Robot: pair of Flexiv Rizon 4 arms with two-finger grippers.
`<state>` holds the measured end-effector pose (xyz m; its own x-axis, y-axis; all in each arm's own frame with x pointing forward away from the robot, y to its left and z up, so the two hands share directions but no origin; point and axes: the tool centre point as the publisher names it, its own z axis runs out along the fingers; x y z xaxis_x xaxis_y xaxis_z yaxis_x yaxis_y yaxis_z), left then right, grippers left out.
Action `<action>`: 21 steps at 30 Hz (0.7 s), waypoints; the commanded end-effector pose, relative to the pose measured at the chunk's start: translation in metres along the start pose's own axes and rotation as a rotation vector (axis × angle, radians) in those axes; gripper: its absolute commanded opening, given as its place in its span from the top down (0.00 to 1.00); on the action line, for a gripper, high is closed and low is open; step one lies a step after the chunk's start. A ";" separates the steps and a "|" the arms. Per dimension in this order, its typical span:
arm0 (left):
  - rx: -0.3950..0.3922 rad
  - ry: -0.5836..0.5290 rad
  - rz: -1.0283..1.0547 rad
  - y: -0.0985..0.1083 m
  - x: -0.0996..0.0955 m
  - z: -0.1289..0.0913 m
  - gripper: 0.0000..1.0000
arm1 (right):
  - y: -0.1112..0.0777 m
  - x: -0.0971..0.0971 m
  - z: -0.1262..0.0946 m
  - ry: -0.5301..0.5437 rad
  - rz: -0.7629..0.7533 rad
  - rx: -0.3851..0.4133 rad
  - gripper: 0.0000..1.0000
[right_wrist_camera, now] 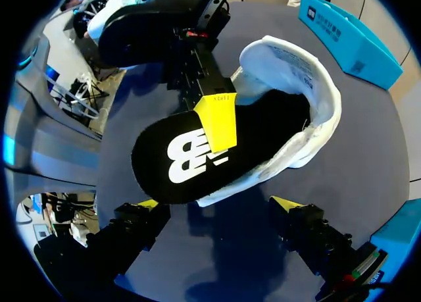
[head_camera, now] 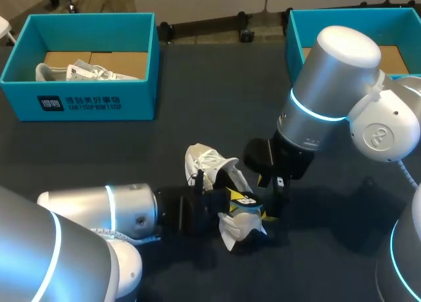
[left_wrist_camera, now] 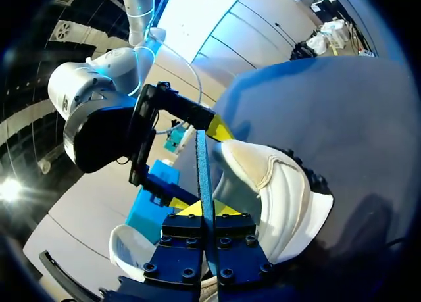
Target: Take the shoe out of the shoebox, open the shoe tongue, remove and reinsert the insole, then place the shoe into the shoebox
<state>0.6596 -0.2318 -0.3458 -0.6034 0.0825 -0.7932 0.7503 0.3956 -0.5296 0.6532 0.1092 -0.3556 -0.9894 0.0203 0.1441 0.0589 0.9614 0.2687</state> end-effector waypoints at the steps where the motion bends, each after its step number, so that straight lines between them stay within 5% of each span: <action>1: 0.014 0.001 -0.010 -0.006 -0.002 -0.004 0.71 | 0.001 0.000 0.002 -0.001 0.001 0.002 0.00; 5: 0.046 -0.018 -0.035 -0.015 -0.004 -0.008 0.56 | 0.001 0.000 0.002 -0.001 0.001 0.002 0.00; 16: 0.105 -0.004 -0.040 -0.034 -0.003 -0.009 0.68 | 0.001 0.000 0.002 -0.001 0.001 0.002 0.00; 17: 0.106 0.007 -0.025 -0.034 -0.002 -0.006 1.00 | 0.001 0.000 0.002 -0.001 0.001 0.002 0.00; 21: 0.093 0.009 -0.001 -0.031 0.000 -0.002 1.00 | 0.001 0.000 0.002 -0.001 0.001 0.002 0.00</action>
<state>0.6352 -0.2396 -0.3274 -0.6081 0.0866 -0.7891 0.7703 0.3048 -0.5601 0.6532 0.1092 -0.3556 -0.9894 0.0203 0.1441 0.0589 0.9614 0.2687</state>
